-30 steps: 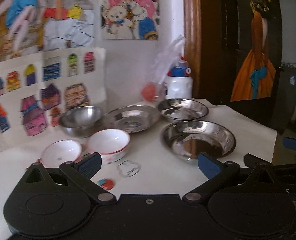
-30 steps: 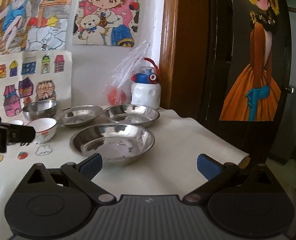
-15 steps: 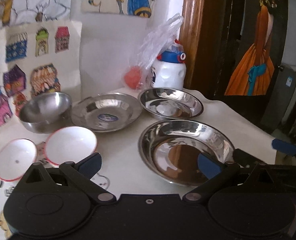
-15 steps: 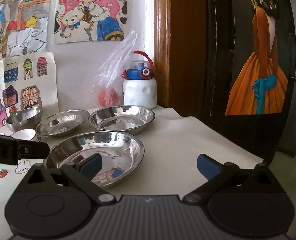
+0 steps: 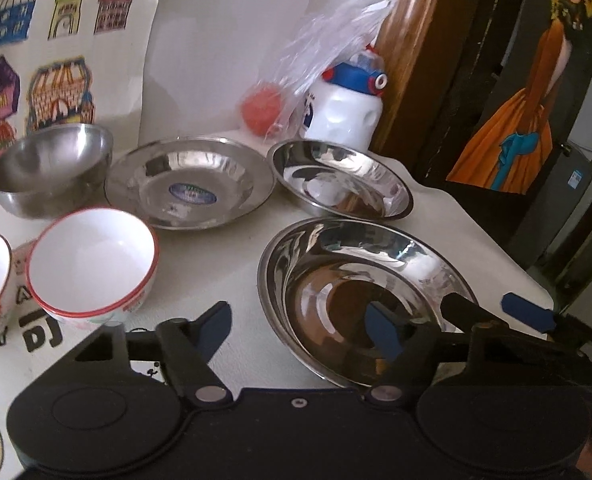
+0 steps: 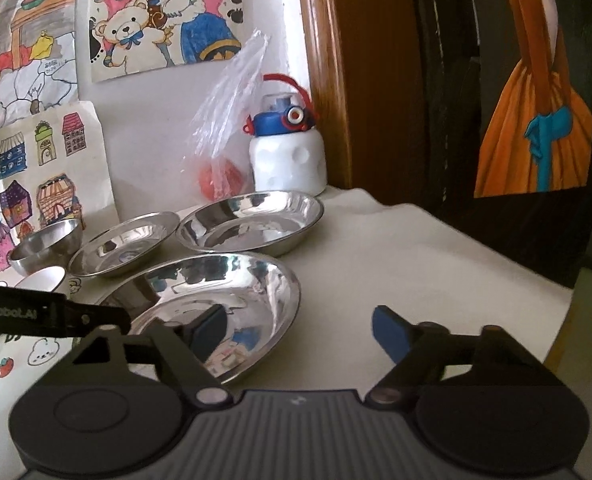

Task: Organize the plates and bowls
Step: 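Move the right tool toward the large stainless steel plate, then close the right gripper on the steel plate rim and lift it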

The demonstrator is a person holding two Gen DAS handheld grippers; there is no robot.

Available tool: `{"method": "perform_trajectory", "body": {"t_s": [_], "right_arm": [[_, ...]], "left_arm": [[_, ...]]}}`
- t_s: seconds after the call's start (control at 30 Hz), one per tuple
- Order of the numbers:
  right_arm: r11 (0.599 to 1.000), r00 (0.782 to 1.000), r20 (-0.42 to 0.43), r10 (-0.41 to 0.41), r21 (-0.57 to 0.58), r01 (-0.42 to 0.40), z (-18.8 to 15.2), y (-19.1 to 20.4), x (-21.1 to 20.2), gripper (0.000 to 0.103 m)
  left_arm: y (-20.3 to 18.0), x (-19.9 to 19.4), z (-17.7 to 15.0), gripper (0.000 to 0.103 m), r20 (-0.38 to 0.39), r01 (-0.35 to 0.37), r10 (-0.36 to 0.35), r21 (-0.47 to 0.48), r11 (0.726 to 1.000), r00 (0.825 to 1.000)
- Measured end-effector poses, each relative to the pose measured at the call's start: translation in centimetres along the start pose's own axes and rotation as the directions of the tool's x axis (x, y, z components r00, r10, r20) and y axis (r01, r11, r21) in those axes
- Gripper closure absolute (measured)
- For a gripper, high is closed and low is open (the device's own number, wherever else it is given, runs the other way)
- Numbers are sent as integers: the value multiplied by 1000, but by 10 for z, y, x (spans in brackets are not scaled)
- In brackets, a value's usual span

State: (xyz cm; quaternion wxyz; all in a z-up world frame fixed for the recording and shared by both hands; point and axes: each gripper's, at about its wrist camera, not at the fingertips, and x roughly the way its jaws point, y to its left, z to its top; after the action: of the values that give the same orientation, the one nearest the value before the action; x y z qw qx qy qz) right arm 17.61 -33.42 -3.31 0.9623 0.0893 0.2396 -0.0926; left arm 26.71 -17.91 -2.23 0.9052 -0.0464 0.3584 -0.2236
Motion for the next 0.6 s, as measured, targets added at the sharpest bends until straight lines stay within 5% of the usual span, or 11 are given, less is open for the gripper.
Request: {"method": "perform_trajectory", "body": {"t_s": [0.13, 0.3, 0.47, 0.6], "right_arm": [[1000, 1000, -16, -1, 6, 1, -2, 1, 4, 41], [1000, 1000, -23, 4, 14, -4, -3, 3, 5, 49], [999, 999, -28, 41, 22, -41, -3, 8, 6, 74], [1000, 999, -31, 13, 25, -12, -3, 14, 3, 75]], "left_arm": [[5, 5, -1, 47, -11, 4, -4, -24, 1000, 1000], [9, 7, 0, 53, 1, 3, -3, -41, 999, 1000], [12, 9, 0, 80, -13, 10, -11, -48, 999, 1000], [9, 7, -2, 82, -14, 6, -7, -37, 999, 1000]]}}
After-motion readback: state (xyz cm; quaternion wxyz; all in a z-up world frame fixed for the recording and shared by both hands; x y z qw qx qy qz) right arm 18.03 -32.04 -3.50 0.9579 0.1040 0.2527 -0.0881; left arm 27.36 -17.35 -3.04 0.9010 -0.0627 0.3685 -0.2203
